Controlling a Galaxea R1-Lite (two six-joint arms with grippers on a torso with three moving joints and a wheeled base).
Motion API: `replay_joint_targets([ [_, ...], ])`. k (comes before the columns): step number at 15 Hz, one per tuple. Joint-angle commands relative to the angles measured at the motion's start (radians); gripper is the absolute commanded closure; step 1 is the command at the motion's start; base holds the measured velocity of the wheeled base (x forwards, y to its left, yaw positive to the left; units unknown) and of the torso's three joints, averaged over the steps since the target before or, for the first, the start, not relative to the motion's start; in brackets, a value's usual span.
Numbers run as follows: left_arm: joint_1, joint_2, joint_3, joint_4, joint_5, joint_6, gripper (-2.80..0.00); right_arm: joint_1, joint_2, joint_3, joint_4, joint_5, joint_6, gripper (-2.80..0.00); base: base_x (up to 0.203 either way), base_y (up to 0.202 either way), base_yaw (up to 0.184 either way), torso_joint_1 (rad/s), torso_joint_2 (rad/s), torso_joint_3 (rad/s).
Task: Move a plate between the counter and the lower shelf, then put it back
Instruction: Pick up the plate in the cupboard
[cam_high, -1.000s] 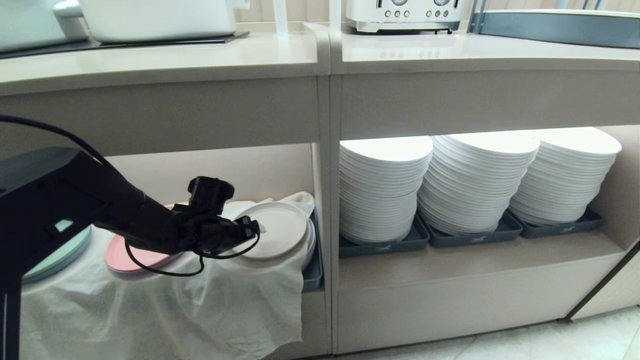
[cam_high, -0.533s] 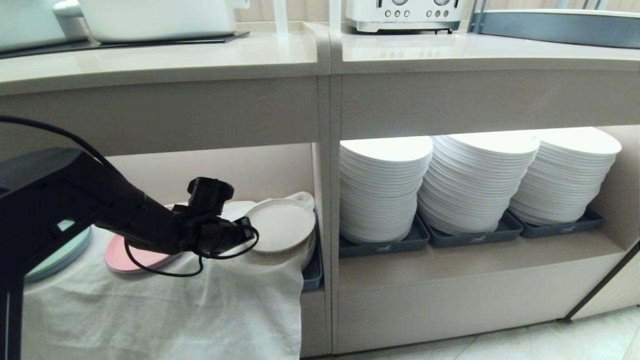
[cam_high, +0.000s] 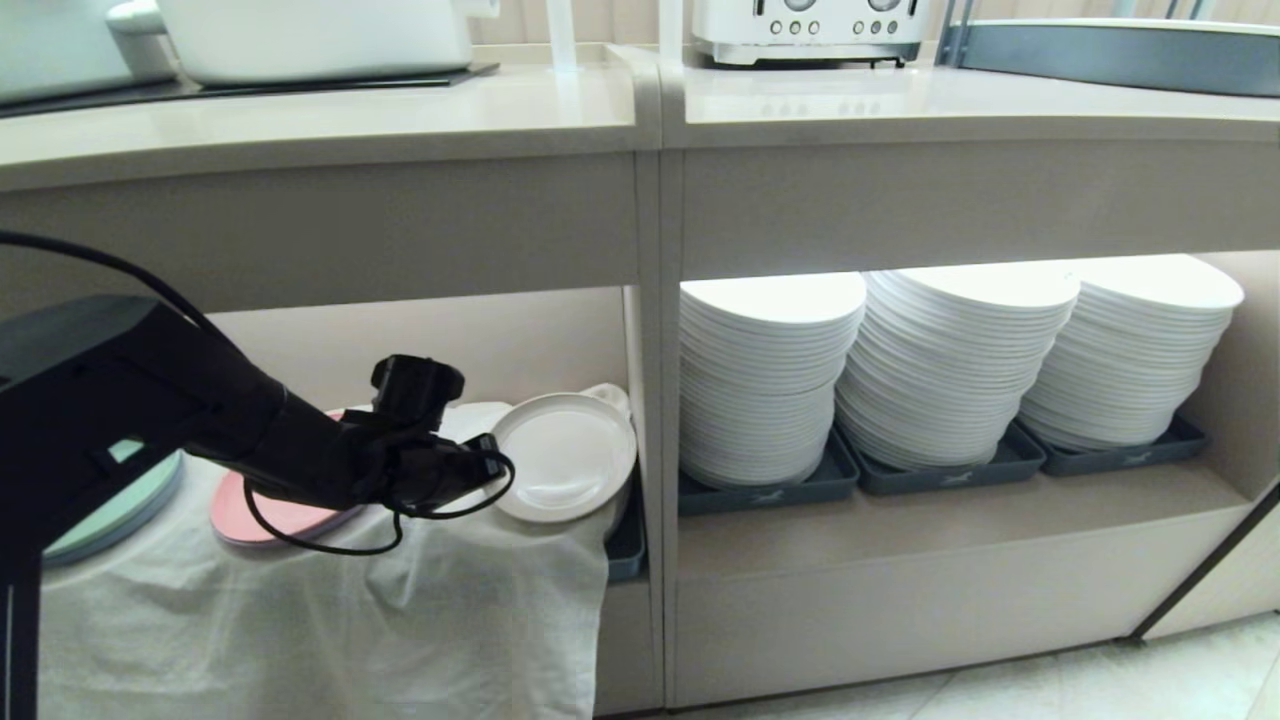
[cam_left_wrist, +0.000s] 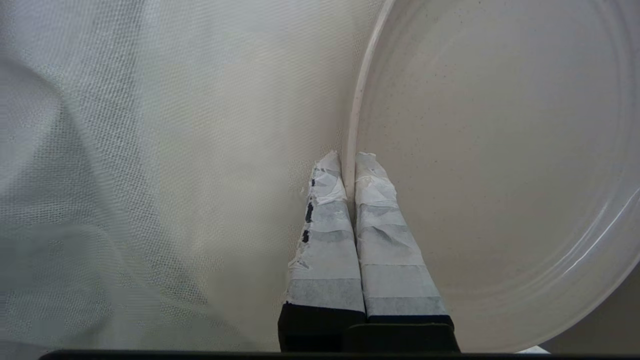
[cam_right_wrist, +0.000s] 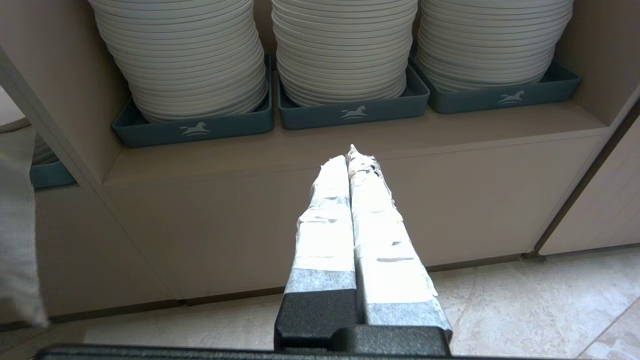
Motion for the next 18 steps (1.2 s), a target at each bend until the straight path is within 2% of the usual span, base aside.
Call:
replay_joint_targets([
  [1,0.0,-0.011,0.009,-0.001,0.001,-0.004,0.0,0.0,0.0,0.0,-0.001,-0.001,0.0,0.0,0.0,0.0,0.0,0.0,0.0,0.0],
  [9,0.034,-0.091,0.159,-0.002,0.0,-0.017,0.0,0.0,0.0,0.0,0.0,0.0,0.0,0.0,0.0,0.0,0.0,0.0,0.0,0.0],
  [12,0.037,-0.13,0.181,0.0,0.001,-0.06,0.0,0.0,0.0,0.0,0.0,0.0,0.0,0.0,0.0,0.0,0.0,0.0,0.0,0.0],
  [15,0.043,-0.158,0.212,-0.001,-0.001,-0.065,0.0,0.0,0.0,0.0,-0.001,0.0,0.0,0.0,0.0,0.0,0.0,0.0,0.0,0.0],
  [18,0.043,-0.197,0.235,0.001,-0.001,-0.111,0.0,0.0,0.0,0.0,0.0,0.0,0.0,0.0,0.0,0.0,0.0,0.0,0.0,0.0],
])
